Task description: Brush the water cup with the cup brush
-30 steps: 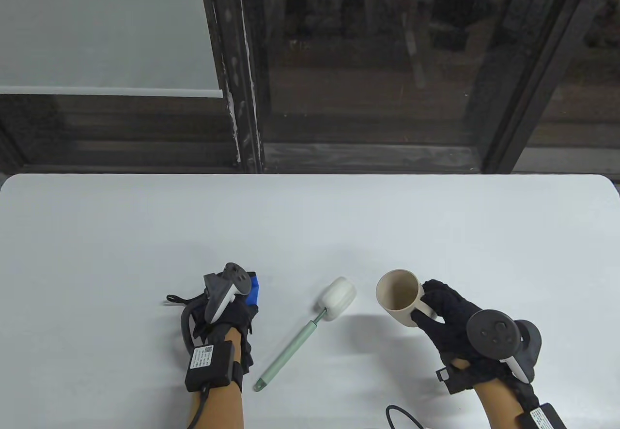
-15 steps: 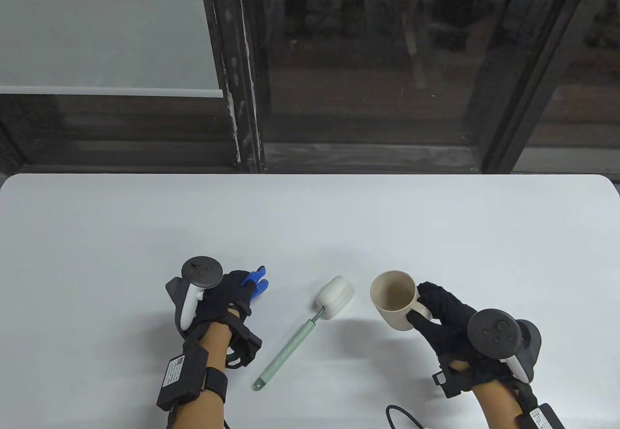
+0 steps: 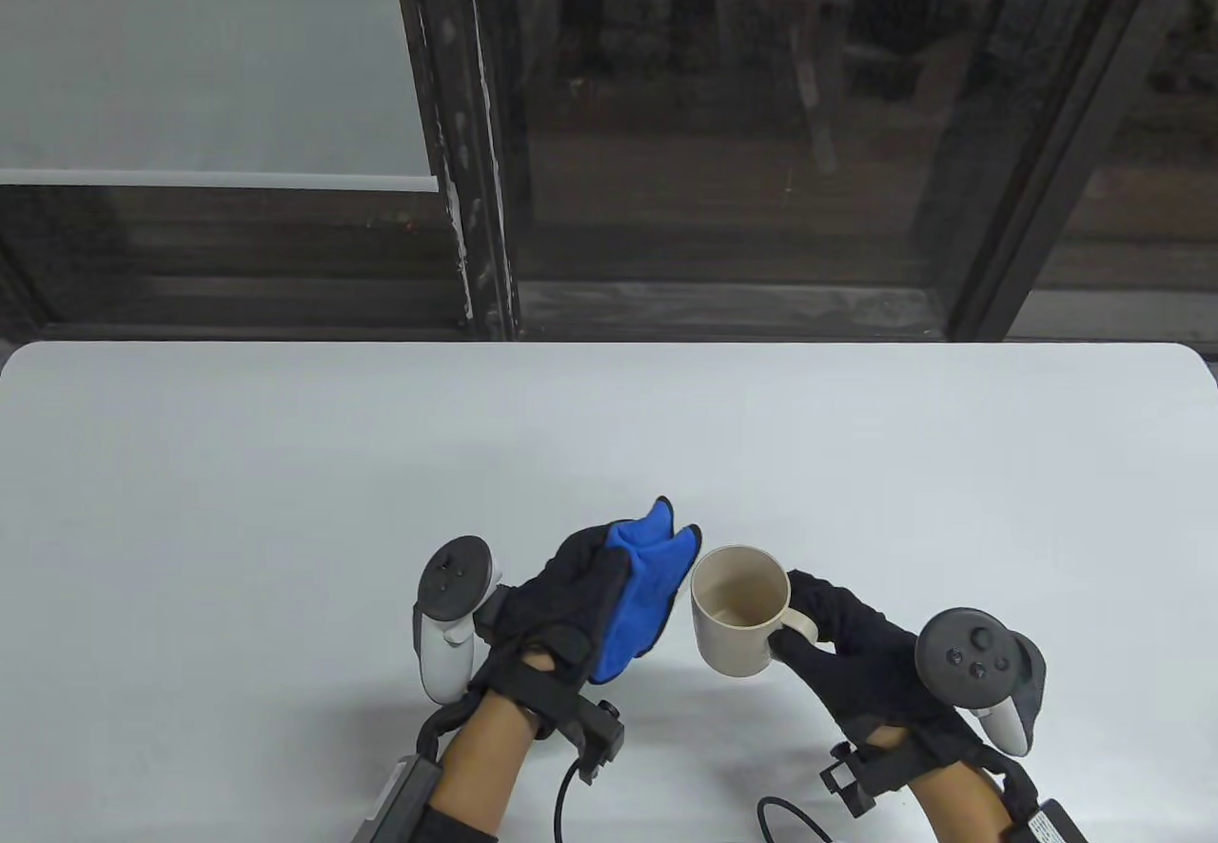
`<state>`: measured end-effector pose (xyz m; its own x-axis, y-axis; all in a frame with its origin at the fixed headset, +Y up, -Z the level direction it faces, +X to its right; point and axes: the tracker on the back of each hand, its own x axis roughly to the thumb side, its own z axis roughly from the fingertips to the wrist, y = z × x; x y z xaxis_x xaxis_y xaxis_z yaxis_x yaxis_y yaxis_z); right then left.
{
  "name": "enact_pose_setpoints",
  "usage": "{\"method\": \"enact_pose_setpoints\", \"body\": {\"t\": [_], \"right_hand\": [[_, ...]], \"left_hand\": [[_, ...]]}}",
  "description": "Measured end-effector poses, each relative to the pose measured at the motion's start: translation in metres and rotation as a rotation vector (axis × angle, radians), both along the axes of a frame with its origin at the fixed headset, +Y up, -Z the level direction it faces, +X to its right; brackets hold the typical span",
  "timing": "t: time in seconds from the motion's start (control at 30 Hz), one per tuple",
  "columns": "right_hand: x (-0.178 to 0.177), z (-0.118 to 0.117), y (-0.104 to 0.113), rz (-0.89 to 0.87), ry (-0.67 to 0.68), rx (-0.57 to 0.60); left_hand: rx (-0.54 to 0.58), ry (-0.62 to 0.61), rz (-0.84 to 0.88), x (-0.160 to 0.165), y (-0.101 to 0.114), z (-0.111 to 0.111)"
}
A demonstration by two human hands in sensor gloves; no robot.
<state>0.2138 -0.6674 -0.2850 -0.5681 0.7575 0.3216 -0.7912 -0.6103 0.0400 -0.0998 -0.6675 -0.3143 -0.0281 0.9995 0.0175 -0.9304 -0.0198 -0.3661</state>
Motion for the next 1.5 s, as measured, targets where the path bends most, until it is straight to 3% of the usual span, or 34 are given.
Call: {"method": "enact_pose_setpoints", "body": {"t": [0.1,0.23,0.37,0.5,0.67,0.73,0.8,0.87,1.0,1.13,1.23,1.3,1.5], "right_hand": [[-0.004,-0.001,-0.003,-0.040,0.046,-0.064],[-0.009,-0.003,-0.011,-0.100,0.110,-0.157],[-0.011,-0.006,-0.016,-0.156,0.185,-0.239],[-0.018,-0.003,-0.018,-0.183,0.214,-0.278],[-0.030,0.007,-0.011,0.006,0.105,-0.135],[-0.038,0.013,-0.008,0.093,0.053,-0.073],[-0.048,0.021,-0.002,0.249,-0.021,0.057],[-0.055,0.026,0.002,0.357,-0.055,0.159],[-0.056,0.031,0.009,0.347,-0.075,0.254],[-0.036,0.022,0.008,0.100,-0.007,0.110],[-0.027,0.013,0.001,-0.128,0.092,-0.028],[-0.028,0.008,-0.006,-0.268,0.173,-0.175],[-0.037,0.000,-0.033,-0.552,0.359,-0.534]], "left_hand": [[0.020,0.046,0.147,0.014,-0.011,0.010],[0.008,-0.039,0.265,0.028,-0.032,0.014],[0.072,-0.070,0.196,0.025,-0.036,0.016],[0.178,-0.073,0.016,0.024,-0.031,0.017],[0.188,-0.064,-0.159,0.028,-0.036,0.016],[0.181,0.002,-0.205,0.031,-0.037,0.019],[0.202,0.123,-0.365,0.040,-0.033,0.026],[0.232,0.170,-0.492,0.046,-0.030,0.031],[0.246,0.223,-0.451,0.041,-0.030,0.029],[0.233,0.155,-0.317,0.030,-0.032,0.025],[0.241,0.037,-0.154,0.025,-0.035,0.022],[0.224,-0.047,-0.012,0.023,-0.036,0.017],[0.180,-0.284,0.150,0.026,-0.037,0.011]]}}
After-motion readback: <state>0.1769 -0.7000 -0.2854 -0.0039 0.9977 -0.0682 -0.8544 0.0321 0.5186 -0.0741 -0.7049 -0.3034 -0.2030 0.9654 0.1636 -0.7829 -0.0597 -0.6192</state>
